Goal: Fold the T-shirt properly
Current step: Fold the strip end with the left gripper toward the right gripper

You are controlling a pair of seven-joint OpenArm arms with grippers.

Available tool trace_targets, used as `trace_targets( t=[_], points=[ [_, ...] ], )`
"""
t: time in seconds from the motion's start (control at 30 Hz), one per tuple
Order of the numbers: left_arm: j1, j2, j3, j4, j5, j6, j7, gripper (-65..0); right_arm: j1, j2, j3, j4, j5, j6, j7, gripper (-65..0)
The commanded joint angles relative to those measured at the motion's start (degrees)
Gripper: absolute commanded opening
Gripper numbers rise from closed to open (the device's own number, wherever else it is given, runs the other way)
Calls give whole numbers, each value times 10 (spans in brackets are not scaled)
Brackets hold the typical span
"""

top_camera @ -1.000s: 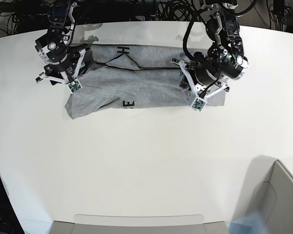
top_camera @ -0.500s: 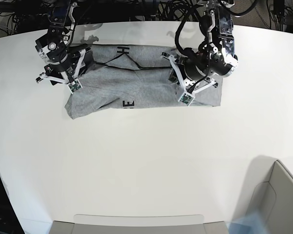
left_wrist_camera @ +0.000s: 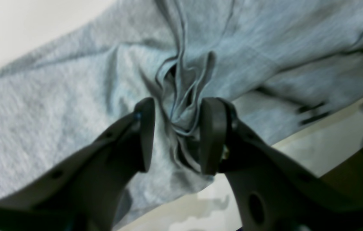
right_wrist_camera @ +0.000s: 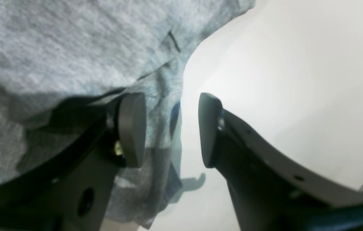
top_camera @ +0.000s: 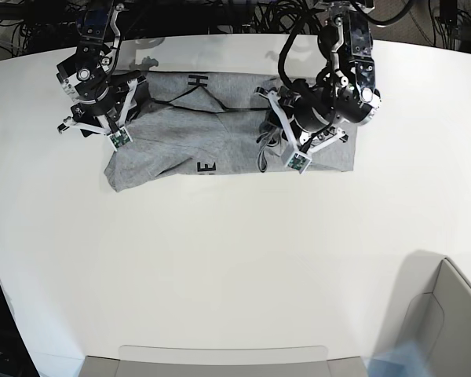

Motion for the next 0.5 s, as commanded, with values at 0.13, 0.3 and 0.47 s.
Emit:
trace_targets(
  t=[0.13, 0.3, 0.47],
  points=[
    [-7, 7, 0, 16, -8, 0, -14, -489, 5, 2, 2, 11, 2, 5, 6, -381],
    [-4, 5, -34, 20, -8, 0, -14, -586, 8, 2, 3, 13, 1, 5, 6, -381],
    [4, 5, -75, -1, -6, 0, -15, -640, 14, 2, 3, 28, 7, 5, 8, -381]
  ],
)
